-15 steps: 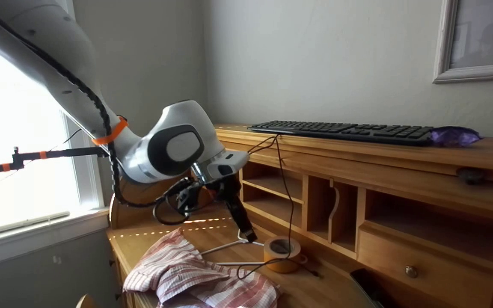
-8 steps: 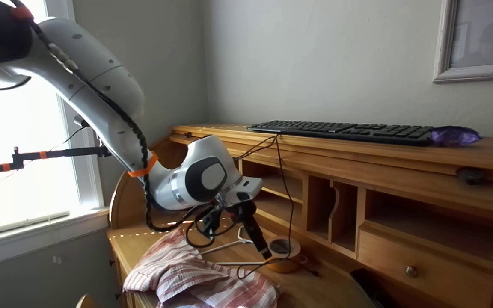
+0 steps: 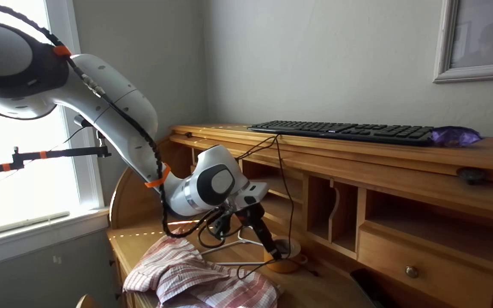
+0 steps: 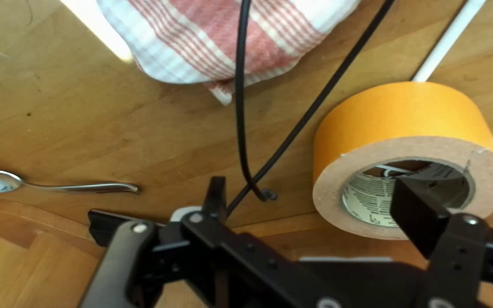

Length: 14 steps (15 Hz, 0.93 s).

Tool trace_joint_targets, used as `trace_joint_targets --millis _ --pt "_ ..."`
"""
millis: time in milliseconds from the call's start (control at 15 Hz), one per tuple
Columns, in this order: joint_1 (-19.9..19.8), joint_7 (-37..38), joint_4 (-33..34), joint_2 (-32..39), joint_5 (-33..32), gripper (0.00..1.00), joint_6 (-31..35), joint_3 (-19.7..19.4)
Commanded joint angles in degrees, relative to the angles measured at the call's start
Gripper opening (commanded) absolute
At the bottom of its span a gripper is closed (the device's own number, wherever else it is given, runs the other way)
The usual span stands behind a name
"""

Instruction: Put the cable on top of the keyboard

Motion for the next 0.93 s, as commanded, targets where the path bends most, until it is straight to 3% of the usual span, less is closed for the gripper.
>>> trace_joint_targets --millis 0,333,400,533,867 --pt "2.44 1.31 1.8 1.63 2.7 0.99 -4.6 -2.0" --pt "1.97 2.36 2.23 1.33 2.61 0.89 -9.44 -1.27" --pt "1.64 2.67 2.35 1.5 2.56 0.64 -9.34 -1.05" --pt "0.97 2.94 2.49 1.38 2.9 0.63 -10.33 -0.4" --pt "1.6 4.89 1.79 0.0 2.29 0.23 -10.79 -0.94"
